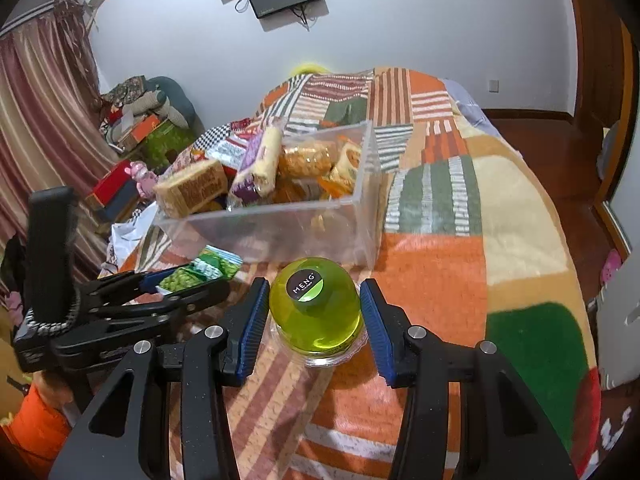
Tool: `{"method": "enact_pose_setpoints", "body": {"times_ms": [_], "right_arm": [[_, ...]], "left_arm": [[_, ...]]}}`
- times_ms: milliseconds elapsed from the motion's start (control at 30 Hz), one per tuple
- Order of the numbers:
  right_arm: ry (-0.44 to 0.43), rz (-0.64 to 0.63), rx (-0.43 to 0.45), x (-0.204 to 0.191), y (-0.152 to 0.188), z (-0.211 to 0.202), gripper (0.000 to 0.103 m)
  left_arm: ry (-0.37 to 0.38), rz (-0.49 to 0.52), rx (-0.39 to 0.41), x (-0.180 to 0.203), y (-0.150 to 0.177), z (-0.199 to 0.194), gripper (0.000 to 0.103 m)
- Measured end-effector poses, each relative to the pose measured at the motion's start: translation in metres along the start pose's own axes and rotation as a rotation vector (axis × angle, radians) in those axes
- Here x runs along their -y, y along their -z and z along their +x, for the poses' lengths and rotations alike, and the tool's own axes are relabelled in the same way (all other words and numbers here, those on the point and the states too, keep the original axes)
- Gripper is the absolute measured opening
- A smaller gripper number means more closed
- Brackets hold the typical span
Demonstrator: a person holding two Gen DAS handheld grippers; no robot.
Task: Organize snacks
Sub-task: 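Lower the pea bag into the box with the left tool while the right tool places the jelly cup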
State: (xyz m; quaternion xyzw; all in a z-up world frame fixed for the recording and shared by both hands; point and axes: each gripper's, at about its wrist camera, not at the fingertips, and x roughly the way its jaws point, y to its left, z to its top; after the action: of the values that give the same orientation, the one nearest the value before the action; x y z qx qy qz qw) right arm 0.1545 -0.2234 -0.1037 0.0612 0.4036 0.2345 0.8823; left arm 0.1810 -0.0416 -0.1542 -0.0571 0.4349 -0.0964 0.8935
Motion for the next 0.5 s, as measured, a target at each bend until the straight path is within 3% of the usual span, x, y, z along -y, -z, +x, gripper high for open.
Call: {"method": "enact_pose_setpoints", "body": {"times_ms": [500], "right_arm": [[-0.012, -0.033, 0.089, -0.012, -0.042, 0.004, 0.043]], "left_arm": [[0.012, -0.009, 0.164, -0.006, -0.055, -0.043, 0.058]]}}
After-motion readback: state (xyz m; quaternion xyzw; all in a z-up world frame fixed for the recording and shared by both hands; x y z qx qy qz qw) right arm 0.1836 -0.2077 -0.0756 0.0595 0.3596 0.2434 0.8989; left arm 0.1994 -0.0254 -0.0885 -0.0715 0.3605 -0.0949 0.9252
